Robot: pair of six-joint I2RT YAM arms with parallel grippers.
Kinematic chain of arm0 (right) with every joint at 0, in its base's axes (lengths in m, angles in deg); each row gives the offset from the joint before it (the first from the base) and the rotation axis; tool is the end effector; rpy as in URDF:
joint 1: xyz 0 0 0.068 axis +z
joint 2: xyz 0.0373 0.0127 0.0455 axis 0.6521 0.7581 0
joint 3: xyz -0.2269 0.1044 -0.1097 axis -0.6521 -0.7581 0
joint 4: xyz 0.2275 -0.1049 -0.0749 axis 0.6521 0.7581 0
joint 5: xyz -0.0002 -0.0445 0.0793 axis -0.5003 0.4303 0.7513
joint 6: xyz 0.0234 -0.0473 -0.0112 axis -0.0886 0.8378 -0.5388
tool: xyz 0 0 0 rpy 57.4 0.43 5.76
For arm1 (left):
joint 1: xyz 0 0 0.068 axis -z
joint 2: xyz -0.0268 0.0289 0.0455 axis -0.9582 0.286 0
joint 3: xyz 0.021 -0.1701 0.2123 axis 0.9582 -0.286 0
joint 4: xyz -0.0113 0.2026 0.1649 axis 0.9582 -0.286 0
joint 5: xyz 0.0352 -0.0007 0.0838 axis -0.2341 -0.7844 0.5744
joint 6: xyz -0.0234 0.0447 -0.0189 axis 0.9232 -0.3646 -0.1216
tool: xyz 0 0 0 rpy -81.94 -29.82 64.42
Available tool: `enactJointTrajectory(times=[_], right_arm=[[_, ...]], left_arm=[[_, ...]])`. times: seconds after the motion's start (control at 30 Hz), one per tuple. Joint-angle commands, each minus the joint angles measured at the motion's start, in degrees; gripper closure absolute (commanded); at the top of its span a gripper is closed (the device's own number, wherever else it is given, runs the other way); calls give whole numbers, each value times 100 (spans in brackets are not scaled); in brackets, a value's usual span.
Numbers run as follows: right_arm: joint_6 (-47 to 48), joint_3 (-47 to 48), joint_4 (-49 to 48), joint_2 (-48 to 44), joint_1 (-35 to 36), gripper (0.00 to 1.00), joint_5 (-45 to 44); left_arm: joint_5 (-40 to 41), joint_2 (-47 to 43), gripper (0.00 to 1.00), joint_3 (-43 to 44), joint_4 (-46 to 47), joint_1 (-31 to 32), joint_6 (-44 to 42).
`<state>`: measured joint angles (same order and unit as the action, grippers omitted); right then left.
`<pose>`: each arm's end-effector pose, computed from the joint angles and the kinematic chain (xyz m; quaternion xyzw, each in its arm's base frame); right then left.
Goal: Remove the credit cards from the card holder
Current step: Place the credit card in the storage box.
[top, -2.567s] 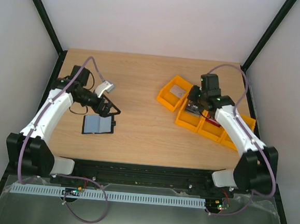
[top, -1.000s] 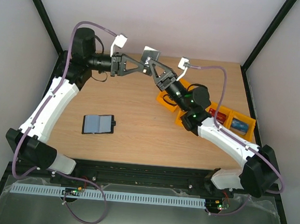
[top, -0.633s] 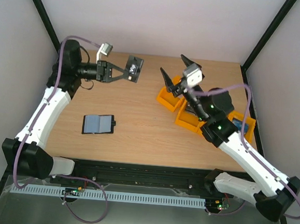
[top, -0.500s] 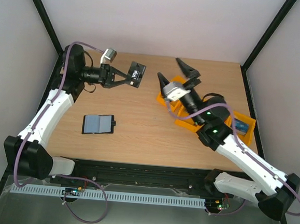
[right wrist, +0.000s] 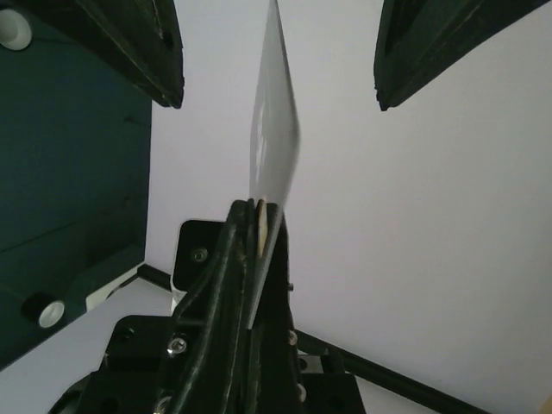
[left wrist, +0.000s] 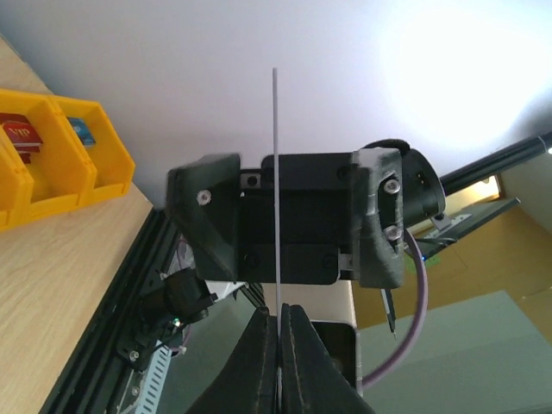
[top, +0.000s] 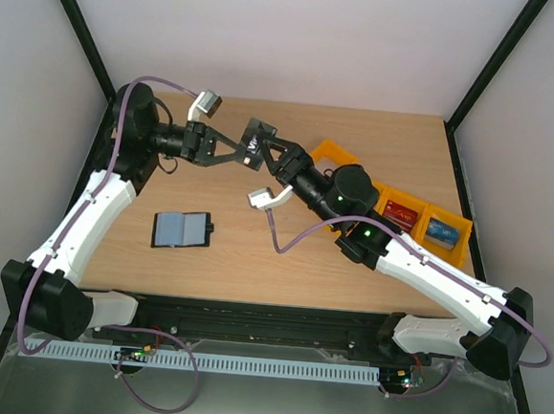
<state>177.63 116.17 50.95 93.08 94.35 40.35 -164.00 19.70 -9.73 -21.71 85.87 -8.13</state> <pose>0.1639 0.2281 0.4102 -0.6194 0.0264 -0.3766 0.6884 0.2555 -0.0927 0.4213 0.2496 0.6583 -0.6836 0.1923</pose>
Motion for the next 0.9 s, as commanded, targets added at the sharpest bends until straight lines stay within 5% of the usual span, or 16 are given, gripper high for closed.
enactJointTrajectory(times=[0.0,0.07,0.17,0.27,0.3,0.37,0.4,0.5,0.6,0.73,0.87], right_arm=[[732,151,96,43,31,49,29],[713,126,94,67,29,60,20],[505,51,-131,74,29,97,94],[52,-62,-338,2,40,98,2],[-295,-158,-499,-36,40,98,-147],[-1386,-464,-790,-133,40,98,-716],[-2116,-627,-819,-169,40,98,-1183],[-4492,-731,234,-180,-170,98,-2676],[-6471,-441,2563,-237,-845,98,-2517],[-7064,-690,3962,-316,-1599,98,-2500],[-7251,-604,5061,-24,-2411,98,-1843]], left_arm=[[-191,18,98,-10,145,88,80],[-207,31,98,9,147,119,67],[-236,56,98,17,142,147,41],[-236,62,94,-46,133,131,-27],[-189,55,76,-65,52,87,-125],[-54,47,19,-95,-440,-137,-691],[-29,54,3,-123,-768,-304,-1218],[385,116,1,-322,-2202,-1130,-2791],[1327,341,1,-320,-3570,-1911,-4519],[3703,601,1,-286,-4254,-1990,-5826],[3935,474,1,-685,-4148,-1987,-6067]])
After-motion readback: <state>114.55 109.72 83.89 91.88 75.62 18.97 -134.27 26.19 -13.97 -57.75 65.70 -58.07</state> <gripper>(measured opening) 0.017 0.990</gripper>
